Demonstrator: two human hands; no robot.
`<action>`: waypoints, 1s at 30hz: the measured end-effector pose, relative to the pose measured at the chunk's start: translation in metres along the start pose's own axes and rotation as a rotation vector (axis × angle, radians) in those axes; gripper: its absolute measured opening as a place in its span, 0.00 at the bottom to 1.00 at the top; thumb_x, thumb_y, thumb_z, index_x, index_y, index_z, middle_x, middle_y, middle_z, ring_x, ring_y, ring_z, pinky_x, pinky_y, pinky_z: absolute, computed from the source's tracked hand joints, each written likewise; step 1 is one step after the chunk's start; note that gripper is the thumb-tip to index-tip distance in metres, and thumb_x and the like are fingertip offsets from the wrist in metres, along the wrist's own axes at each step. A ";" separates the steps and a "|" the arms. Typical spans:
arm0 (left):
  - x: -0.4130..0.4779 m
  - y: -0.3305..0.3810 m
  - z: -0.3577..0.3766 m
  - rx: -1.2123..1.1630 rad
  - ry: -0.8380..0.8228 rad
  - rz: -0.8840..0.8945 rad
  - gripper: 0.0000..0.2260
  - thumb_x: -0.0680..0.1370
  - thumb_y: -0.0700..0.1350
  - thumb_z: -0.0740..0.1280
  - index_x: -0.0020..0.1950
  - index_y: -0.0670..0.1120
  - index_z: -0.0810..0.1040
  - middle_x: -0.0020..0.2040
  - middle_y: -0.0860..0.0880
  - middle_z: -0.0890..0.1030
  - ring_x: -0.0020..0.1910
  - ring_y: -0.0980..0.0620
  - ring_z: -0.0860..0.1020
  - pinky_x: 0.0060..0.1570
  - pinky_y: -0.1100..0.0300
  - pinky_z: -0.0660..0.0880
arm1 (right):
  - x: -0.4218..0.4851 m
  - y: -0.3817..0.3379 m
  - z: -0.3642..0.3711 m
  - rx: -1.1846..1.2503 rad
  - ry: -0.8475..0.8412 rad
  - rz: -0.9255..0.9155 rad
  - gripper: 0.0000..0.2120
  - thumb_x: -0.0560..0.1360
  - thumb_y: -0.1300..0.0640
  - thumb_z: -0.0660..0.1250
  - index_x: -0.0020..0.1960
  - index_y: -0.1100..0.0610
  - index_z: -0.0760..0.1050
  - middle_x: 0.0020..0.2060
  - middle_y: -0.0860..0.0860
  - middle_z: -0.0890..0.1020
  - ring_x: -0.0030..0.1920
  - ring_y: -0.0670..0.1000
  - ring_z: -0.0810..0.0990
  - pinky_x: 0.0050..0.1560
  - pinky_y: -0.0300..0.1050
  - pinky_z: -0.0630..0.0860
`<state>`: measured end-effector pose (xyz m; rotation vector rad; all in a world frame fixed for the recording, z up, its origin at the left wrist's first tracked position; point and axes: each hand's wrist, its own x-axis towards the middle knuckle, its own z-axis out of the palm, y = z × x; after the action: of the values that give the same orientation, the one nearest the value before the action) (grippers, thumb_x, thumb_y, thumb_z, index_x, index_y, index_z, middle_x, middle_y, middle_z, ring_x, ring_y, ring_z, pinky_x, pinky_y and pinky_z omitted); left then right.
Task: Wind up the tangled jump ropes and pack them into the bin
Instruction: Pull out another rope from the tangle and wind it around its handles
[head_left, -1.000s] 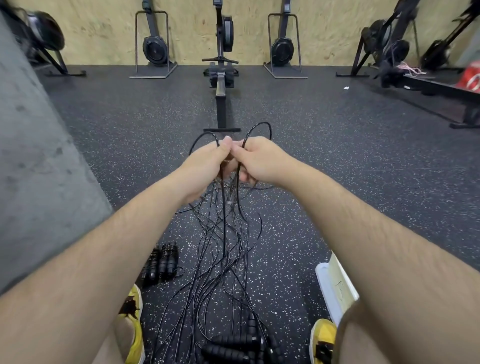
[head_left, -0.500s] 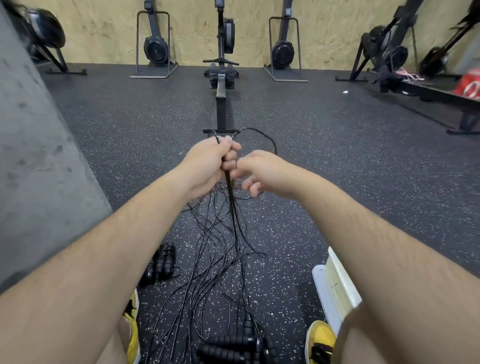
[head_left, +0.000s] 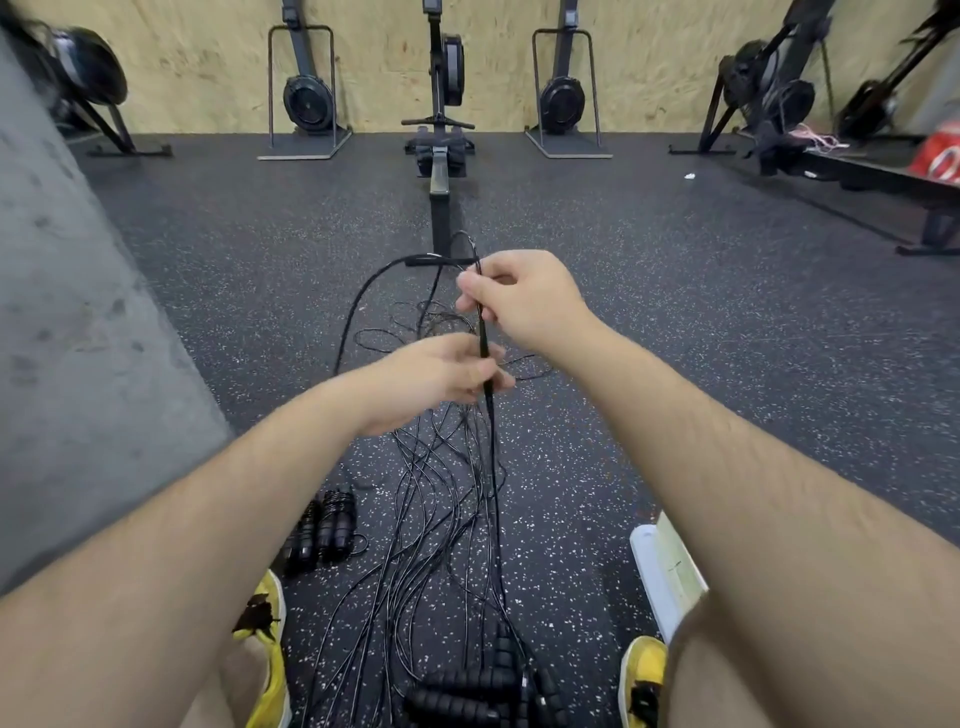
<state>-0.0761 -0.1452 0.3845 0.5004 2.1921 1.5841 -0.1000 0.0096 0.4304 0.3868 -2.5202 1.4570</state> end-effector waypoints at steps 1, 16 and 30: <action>0.002 -0.002 0.004 0.063 0.065 -0.002 0.09 0.86 0.43 0.59 0.61 0.41 0.76 0.54 0.45 0.86 0.58 0.48 0.83 0.66 0.45 0.75 | 0.000 -0.001 -0.001 0.031 -0.012 0.016 0.12 0.79 0.55 0.67 0.44 0.62 0.82 0.38 0.51 0.86 0.28 0.43 0.74 0.34 0.42 0.74; 0.019 0.034 -0.003 -0.153 0.436 0.241 0.11 0.86 0.40 0.58 0.52 0.43 0.80 0.48 0.45 0.84 0.48 0.50 0.81 0.43 0.58 0.78 | -0.023 0.023 -0.016 -0.200 -0.476 0.116 0.10 0.80 0.57 0.68 0.46 0.63 0.81 0.34 0.46 0.85 0.28 0.41 0.77 0.32 0.36 0.75; 0.012 -0.003 0.033 0.068 0.242 0.024 0.08 0.85 0.39 0.59 0.52 0.46 0.77 0.51 0.44 0.85 0.57 0.42 0.83 0.60 0.51 0.79 | -0.002 0.011 -0.014 0.017 -0.140 0.062 0.17 0.79 0.57 0.68 0.42 0.72 0.75 0.37 0.53 0.86 0.27 0.44 0.74 0.29 0.42 0.72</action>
<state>-0.0700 -0.1131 0.3705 0.3724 2.4324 1.6636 -0.1009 0.0270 0.4275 0.4310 -2.6527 1.5243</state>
